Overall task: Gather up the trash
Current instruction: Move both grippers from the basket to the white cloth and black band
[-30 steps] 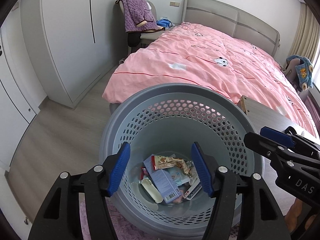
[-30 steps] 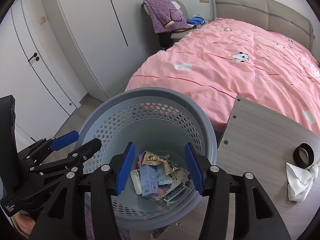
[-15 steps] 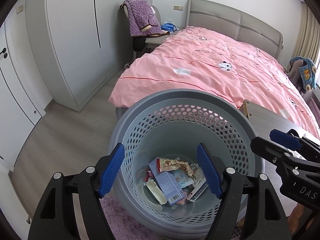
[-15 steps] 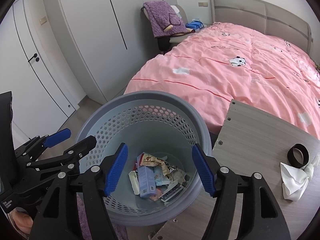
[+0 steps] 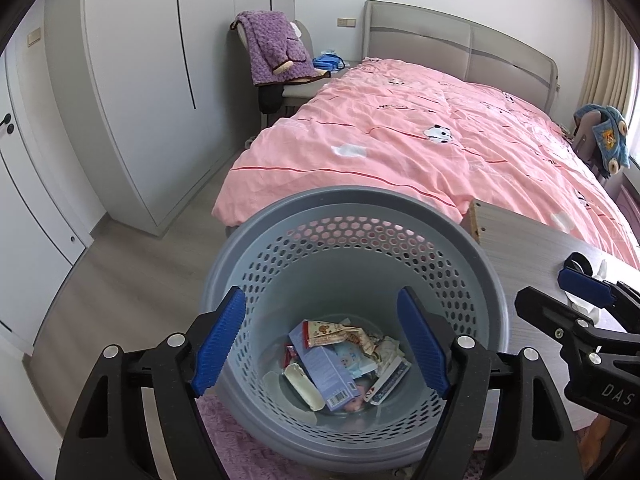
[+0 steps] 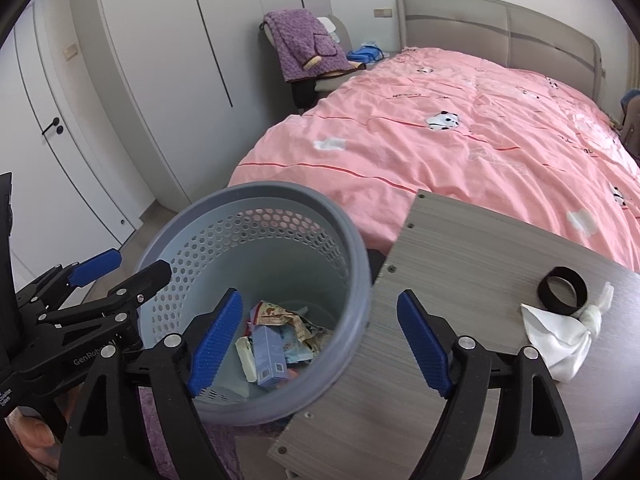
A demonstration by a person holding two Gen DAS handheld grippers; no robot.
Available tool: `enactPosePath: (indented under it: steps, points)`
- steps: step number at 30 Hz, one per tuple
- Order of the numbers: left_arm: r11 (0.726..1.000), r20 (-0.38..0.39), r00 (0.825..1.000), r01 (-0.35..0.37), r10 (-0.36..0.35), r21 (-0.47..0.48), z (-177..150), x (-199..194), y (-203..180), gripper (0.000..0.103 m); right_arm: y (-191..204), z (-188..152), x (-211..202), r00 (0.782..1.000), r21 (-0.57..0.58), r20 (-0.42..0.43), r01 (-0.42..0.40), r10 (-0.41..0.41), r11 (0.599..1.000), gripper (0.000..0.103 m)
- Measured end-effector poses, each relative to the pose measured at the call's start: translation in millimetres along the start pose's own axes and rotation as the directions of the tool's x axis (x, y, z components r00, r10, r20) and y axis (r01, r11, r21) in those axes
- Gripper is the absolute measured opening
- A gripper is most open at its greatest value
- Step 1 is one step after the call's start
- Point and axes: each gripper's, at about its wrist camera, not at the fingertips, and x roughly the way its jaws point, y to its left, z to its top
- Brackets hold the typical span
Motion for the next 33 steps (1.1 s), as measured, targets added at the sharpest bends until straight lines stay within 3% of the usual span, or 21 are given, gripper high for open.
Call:
enactPosePath:
  steps: [14,25,33]
  points:
    - [0.991,-0.007,0.995,0.102,-0.102,0.089,3,-4,-66,0.075,-72,-23,-29,0.992,0.107,0.016,0.126,-0.128,0.986,0.086]
    - [0.97,-0.03,0.982,0.188,-0.186,0.154,7,-3,-132,0.075,-148,-59,-51,0.968,0.227,-0.022,0.248,-0.25,0.942,0.09]
    - [0.955,-0.05,0.978,0.207,-0.201,0.211,4,4,-172,0.075,-189,-68,-47,0.96,0.29,-0.041,0.277,-0.277,0.916,0.09]
